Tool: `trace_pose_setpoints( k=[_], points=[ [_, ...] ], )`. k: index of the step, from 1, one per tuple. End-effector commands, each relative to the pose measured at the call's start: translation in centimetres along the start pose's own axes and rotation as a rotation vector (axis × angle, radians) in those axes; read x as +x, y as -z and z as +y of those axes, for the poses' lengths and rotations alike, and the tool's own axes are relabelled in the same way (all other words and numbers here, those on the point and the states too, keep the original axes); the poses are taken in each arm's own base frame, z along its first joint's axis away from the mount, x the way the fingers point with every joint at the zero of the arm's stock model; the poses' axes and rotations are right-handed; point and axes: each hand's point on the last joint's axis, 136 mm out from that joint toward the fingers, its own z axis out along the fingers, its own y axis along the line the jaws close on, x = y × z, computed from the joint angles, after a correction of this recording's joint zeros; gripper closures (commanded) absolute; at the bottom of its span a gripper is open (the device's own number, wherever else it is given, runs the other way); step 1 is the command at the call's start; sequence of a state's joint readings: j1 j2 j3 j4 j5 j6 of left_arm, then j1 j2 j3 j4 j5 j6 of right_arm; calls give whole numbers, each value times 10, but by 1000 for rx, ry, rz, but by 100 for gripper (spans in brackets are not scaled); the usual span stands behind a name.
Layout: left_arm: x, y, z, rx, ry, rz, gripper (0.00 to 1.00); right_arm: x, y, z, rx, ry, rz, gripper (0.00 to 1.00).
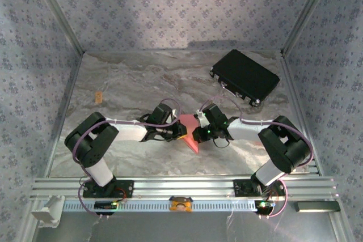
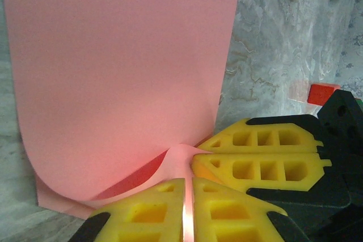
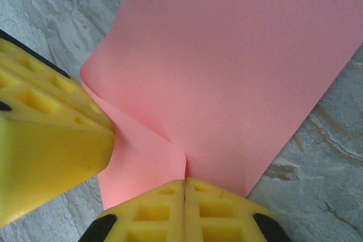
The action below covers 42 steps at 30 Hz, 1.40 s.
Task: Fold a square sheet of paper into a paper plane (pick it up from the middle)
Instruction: Third fold the triangle at the center of the table.
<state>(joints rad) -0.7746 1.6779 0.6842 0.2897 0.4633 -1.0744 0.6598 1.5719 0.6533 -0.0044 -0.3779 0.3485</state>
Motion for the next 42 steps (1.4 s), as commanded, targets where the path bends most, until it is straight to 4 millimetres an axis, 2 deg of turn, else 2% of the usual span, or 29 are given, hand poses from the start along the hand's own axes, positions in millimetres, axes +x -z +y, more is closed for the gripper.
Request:
trace_pose_setpoints(
  k=[1,17,20,24,28,32,36,42],
  points=[
    [2,-5,1,1,-20,13,89,4,-1,-5,26,-16,20,100],
    [9,-15,29,-88,3,47,89,-2,5,1,9,-15,7,100],
    [9,-15,29,-93,-1,48,89,-10,15,4,9,-27,-20,87],
    [8,-15,27,-91,-6,47,89,-23,38,7,0,-64,-82,70],
    [6,-15,25,-85,-12,44,89,-23,51,18,-76,-88,-91,63],
    [5,-16,22,-80,-17,41,89,-13,47,41,-185,-85,-26,66],
    [5,-16,23,-82,-15,43,89,-6,39,55,-220,-60,19,78],
    [5,-16,22,-82,-16,43,89,0,26,65,-229,-35,86,92]
  ],
)
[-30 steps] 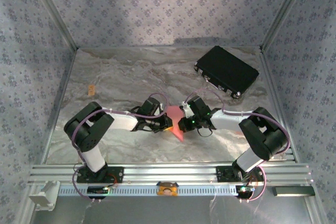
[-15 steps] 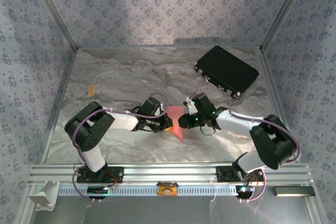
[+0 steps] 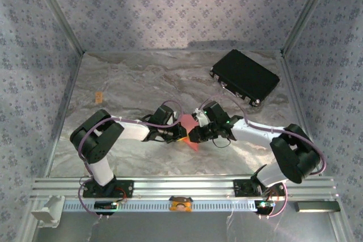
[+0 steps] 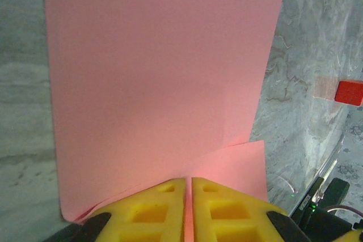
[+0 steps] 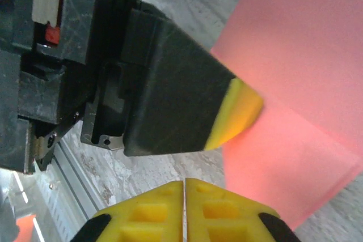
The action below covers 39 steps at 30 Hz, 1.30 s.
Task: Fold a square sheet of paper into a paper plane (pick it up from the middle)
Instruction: Third fold the triangle at the center of the table.
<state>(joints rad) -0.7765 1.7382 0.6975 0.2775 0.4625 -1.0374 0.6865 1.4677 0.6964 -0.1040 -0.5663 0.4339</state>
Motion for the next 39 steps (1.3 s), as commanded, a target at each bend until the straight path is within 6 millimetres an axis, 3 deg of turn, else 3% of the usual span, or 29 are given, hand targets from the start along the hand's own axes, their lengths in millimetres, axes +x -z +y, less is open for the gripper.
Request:
trace_pose_setpoints(
  k=[1,8,15,39],
  points=[
    [2,-6,6,-36,-5,17,89,2,-6,10,-28,8,52,93],
    [3,-5,7,-40,-7,19,89,15,-23,-6,45,-2,129,94],
    [3,-6,7,-42,-8,20,89,27,-27,-26,117,-32,165,94],
    [3,-5,14,-71,-3,22,89,47,-20,-40,148,-112,149,91]
  ],
)
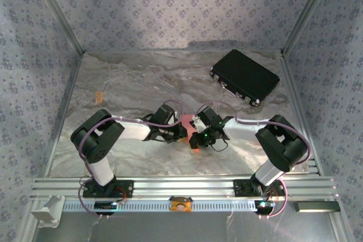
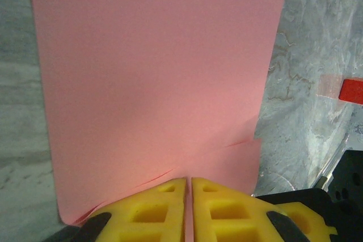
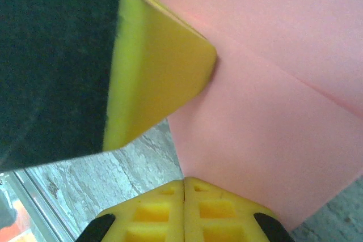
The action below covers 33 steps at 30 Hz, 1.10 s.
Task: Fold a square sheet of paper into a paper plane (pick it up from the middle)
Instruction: Third fold the triangle at the center of the table.
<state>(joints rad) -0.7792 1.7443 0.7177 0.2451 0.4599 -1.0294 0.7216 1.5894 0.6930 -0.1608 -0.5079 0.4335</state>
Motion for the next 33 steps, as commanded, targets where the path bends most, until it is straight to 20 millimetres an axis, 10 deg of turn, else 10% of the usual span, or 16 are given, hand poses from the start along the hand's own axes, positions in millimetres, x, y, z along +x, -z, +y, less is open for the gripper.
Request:
trace_pose_setpoints(
  k=[1,11,33],
  points=[
    [3,-4,14,-56,-2,13,89,11,4,-10,35,-48,2,91],
    [4,-7,16,-63,2,25,90,-9,17,23,-47,23,-41,92],
    [4,-8,23,-84,6,31,90,17,5,-7,-66,-106,3,91]
  ],
)
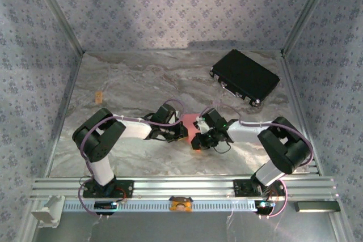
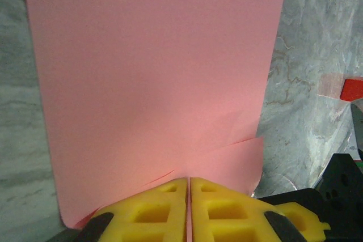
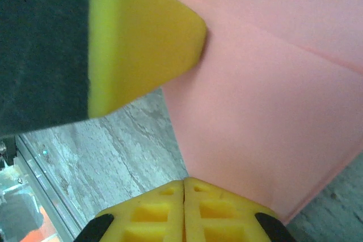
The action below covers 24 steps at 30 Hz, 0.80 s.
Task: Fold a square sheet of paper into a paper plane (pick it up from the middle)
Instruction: Third fold the triangle at the center of the table.
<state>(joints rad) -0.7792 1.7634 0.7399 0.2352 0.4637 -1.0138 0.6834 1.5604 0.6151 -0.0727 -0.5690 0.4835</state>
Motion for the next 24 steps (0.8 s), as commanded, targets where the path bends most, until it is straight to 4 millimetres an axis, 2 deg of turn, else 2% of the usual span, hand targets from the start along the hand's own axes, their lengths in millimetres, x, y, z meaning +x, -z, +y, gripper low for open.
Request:
trace_pose_setpoints(
  k=[1,10,16,19,24],
  points=[
    [6,-5,25,-82,20,25,90,13,3,-5,0,-51,27,90],
    [6,-4,26,-83,20,24,90,31,8,-18,31,-109,14,90],
    [7,-4,25,-81,19,26,90,33,17,-21,49,-123,-8,90],
    [6,-4,25,-80,16,24,90,32,21,-15,38,-120,-10,90],
    [6,-3,23,-76,14,24,90,11,37,11,-2,-60,-62,91]
  ],
)
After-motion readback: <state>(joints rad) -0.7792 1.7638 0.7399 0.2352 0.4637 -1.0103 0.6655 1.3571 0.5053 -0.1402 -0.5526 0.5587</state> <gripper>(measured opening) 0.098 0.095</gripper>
